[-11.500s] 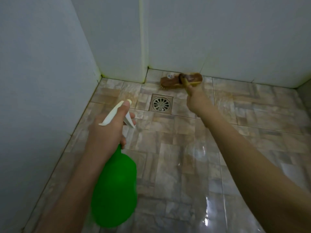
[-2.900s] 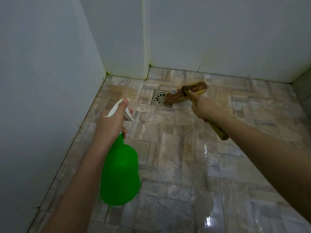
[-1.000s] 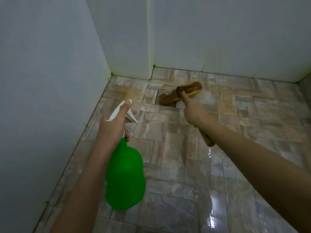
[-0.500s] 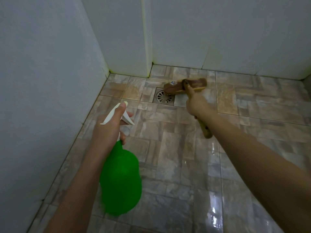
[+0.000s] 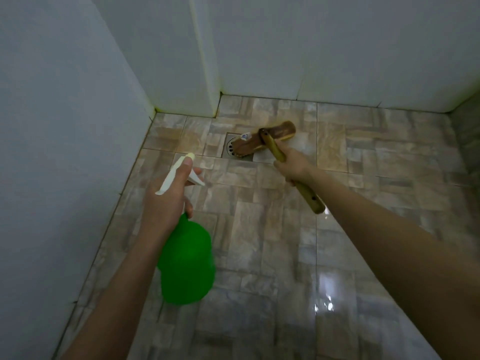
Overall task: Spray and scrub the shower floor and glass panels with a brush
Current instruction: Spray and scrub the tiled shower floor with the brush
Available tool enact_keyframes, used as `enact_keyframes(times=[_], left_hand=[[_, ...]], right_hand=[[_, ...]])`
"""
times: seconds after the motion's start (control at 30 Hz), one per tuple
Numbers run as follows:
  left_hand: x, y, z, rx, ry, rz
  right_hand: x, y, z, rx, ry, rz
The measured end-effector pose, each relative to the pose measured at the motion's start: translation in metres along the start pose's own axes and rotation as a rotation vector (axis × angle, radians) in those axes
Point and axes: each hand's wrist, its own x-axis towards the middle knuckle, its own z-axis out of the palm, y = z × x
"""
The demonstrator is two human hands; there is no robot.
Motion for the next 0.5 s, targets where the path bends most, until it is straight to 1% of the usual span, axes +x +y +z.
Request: enact_keyframes(times=[0.1,0.23,0.33,0.5], left_hand=[[-0.016,0.028,0.002,0.038,0.019,-0.002],[-0.05,0.091,-0.001,0.055,0.051,0.001],[-0.082,0.159,-0.007,0.039,0.025,-0.023],[-0.144,0.295,-0.016,0.06,-0.028,-0.016]], right_hand=[[-0.023,-0.008,-0.016,0.041,-0.029,0.03],[-0.077,-0.03,-0.057,0.103,-0.043,0.084],[-0.126,-0.057,-0.109,0.103,-0.056,0.104],[-0.22,-0.116,-0.212,0.145,-0.008,0.18]])
